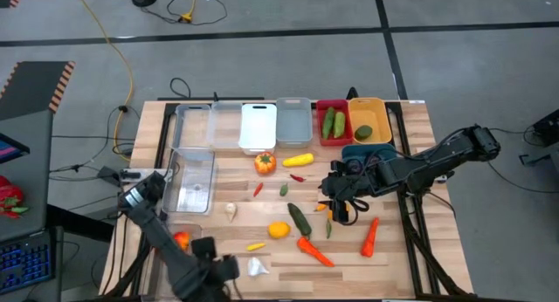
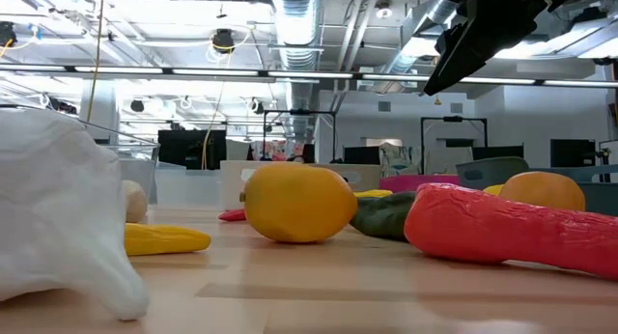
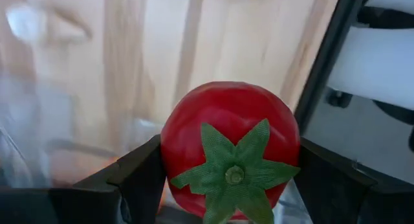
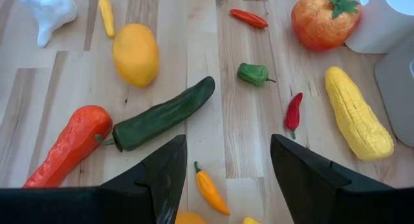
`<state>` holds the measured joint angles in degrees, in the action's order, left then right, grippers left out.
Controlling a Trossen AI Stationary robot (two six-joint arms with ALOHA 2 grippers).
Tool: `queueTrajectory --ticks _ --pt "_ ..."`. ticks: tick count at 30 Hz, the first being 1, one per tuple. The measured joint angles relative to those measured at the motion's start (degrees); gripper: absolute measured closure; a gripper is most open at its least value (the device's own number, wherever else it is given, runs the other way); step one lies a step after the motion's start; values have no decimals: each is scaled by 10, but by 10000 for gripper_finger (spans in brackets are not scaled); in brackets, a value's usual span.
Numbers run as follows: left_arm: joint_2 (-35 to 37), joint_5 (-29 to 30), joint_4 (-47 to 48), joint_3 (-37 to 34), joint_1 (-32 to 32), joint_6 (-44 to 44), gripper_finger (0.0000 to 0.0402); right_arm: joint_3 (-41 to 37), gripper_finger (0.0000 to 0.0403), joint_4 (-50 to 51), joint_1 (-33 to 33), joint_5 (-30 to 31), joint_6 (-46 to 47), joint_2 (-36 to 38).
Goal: Sort produce into baskets
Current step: Put the bottom tomato into the bottom big transparent bin
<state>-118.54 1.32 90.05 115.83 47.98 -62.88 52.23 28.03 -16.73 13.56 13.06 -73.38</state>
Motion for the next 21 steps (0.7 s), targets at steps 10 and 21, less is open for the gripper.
queueTrajectory --ticks 10,21 --pt "0 14 0 0 93 -212 121 0 152 -1 0 0 0 0" --pt "1 25 0 0 152 -343 121 0 152 -2 0 0 0 0"
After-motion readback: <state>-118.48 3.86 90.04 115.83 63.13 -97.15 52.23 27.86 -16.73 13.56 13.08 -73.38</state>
